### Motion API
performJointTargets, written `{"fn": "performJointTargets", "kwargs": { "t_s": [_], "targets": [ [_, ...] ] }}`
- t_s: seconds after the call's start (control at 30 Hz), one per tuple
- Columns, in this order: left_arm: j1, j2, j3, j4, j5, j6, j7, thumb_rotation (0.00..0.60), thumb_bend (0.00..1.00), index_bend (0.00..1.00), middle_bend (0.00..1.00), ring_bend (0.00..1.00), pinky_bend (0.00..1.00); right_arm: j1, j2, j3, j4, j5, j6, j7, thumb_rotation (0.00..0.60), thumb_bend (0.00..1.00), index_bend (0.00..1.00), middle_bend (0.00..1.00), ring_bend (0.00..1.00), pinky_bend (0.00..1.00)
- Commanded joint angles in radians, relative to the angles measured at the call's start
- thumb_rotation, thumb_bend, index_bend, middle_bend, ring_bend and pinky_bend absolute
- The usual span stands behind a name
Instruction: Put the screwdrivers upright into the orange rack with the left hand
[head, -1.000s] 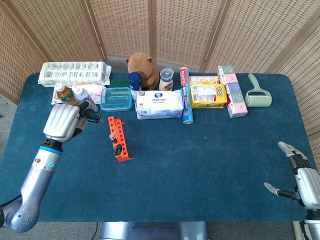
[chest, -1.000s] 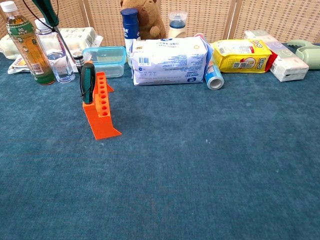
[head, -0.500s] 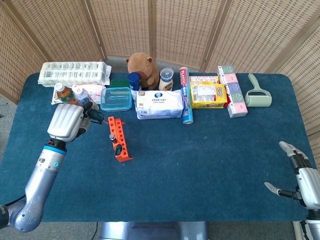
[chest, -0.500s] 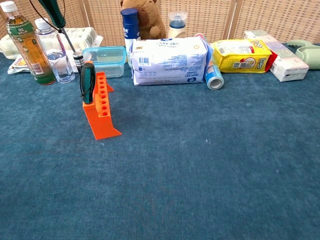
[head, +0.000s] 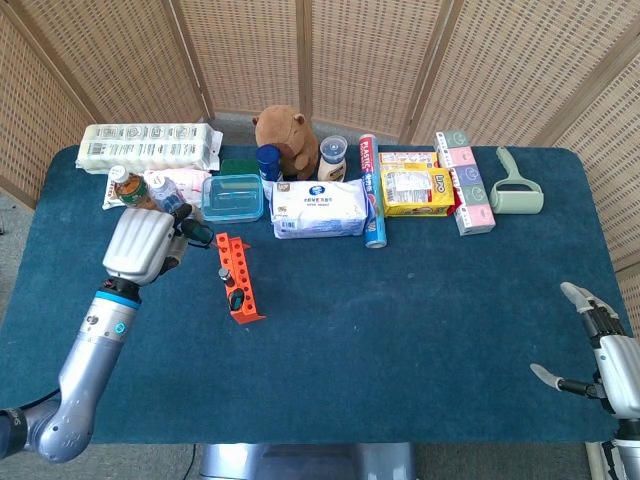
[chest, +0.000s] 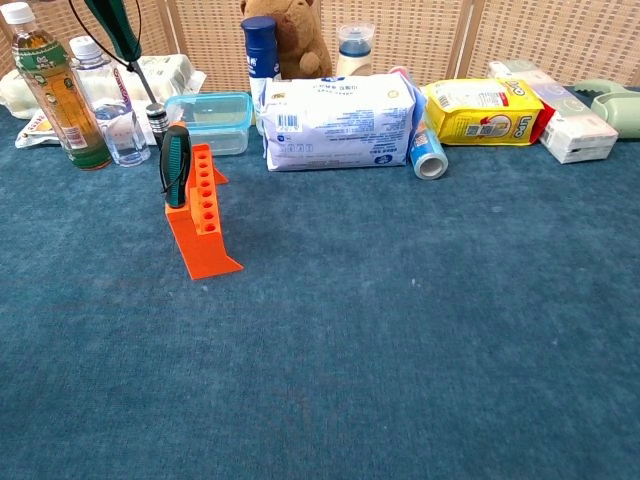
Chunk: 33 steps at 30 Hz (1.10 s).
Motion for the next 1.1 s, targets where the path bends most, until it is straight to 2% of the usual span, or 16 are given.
{"fn": "performJointTargets", "kwargs": {
  "t_s": [0.03,1.1],
  "targets": [
    [-0.003,-0.002,0.000,0.001,0.000,0.002,0.003,0.600,0.52,0.75,0.98,1.00,0.97,0.000,0.000,0.000,0.000,0.000,0.000,0.000,0.600,0.16,0.00,0.10,0.09,0.09],
    [-0.031,-0.036,0.017,-0.001,-0.036,0.024,0.043,0.600,0.52,0.75,0.98,1.00,0.97,-0.004,0.006,0.004,0.000,0.002,0.007,0.015,0.600,0.16,0.00,0.10,0.09,0.09]
  ]
}}
